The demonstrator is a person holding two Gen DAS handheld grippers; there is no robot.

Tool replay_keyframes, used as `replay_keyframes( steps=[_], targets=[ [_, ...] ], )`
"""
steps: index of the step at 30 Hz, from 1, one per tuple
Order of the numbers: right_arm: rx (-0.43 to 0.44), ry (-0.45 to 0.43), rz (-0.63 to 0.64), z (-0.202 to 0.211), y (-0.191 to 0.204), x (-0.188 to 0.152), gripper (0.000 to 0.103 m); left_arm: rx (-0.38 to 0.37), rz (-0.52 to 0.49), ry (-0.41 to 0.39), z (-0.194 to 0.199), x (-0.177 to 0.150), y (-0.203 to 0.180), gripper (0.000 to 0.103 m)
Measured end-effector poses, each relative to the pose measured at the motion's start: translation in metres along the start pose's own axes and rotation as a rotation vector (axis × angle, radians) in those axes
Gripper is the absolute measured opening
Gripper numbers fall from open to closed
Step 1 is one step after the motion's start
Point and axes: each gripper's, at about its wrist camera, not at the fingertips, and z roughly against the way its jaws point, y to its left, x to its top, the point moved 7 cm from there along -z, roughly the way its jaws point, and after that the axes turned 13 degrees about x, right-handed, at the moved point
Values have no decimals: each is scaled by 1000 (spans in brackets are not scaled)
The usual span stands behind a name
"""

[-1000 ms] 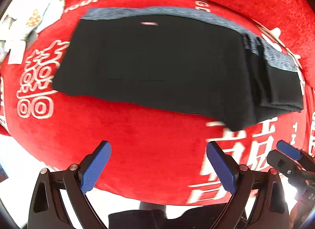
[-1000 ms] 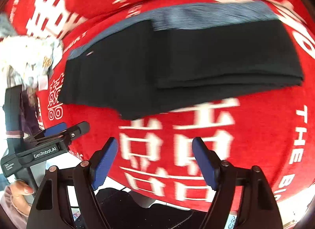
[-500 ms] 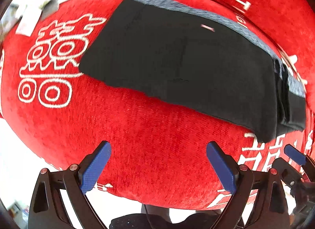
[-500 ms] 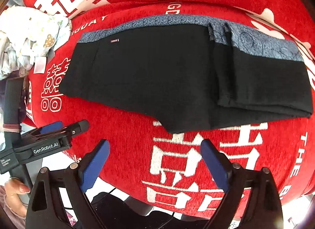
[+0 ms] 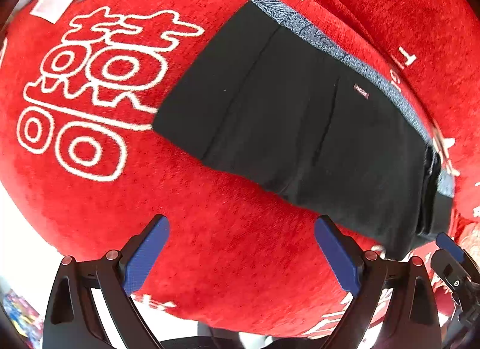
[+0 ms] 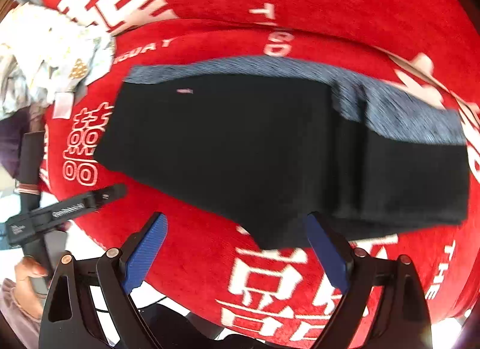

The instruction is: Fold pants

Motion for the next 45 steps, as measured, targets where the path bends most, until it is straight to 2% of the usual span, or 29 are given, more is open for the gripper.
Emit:
replay_keyframes(
  steps=[4, 7, 11, 13, 15, 16, 17, 18, 20, 23, 24, 29, 33, 35, 40, 45],
  targets=[
    [16, 9, 33, -9, 15, 18, 95, -80, 47, 31, -7, 1, 0, 98],
    [-3, 13, 56, -13, 10, 22, 95, -146, 87, 36, -8, 3, 4, 98],
    [-114, -11, -10, -1, -40, 26, 95, -175, 106, 28, -2, 5, 13, 98],
    [-151, -41, -106, 8, -77, 26, 95, -192, 105, 22, 1, 7, 27, 98],
    [-142, -62, -206, 9, -111, 25, 88, -209, 102, 18, -1, 12, 24, 98],
    [-130, -59, -229, 6, -118, 25, 70, -218, 100, 17, -2, 13, 22, 98],
    [-131, -47, -261, 1, -128, 24, 65, -226, 100, 17, -3, 14, 20, 98],
    [-140, -53, -268, -2, -132, 25, 65, -234, 99, 17, -3, 14, 19, 98],
    [-157, -48, -234, -4, -124, 28, 65, -245, 96, 13, -2, 13, 16, 98],
    [-104, -34, -157, -5, -94, 30, 65, -261, 100, 20, -5, 11, 3, 98],
    [-54, -23, -130, -7, -77, 30, 65, -261, 104, 22, -6, 11, -1, 98],
    [-36, 21, -14, -31, -32, 26, 65, -288, 136, 31, -9, 12, -6, 98],
    [-39, 93, 18, -64, -34, 18, 66, -320, 149, 36, -13, 13, -9, 98],
    [-29, 81, 38, -64, -32, 15, 77, -343, 153, 41, -16, 14, -11, 98],
    [-23, 90, 52, -71, -23, 13, 81, -411, 146, -19, -3, 21, -24, 98],
    [-2, 85, 42, -73, -23, 14, 84, -413, 150, -23, -12, 24, -29, 98]
  ],
)
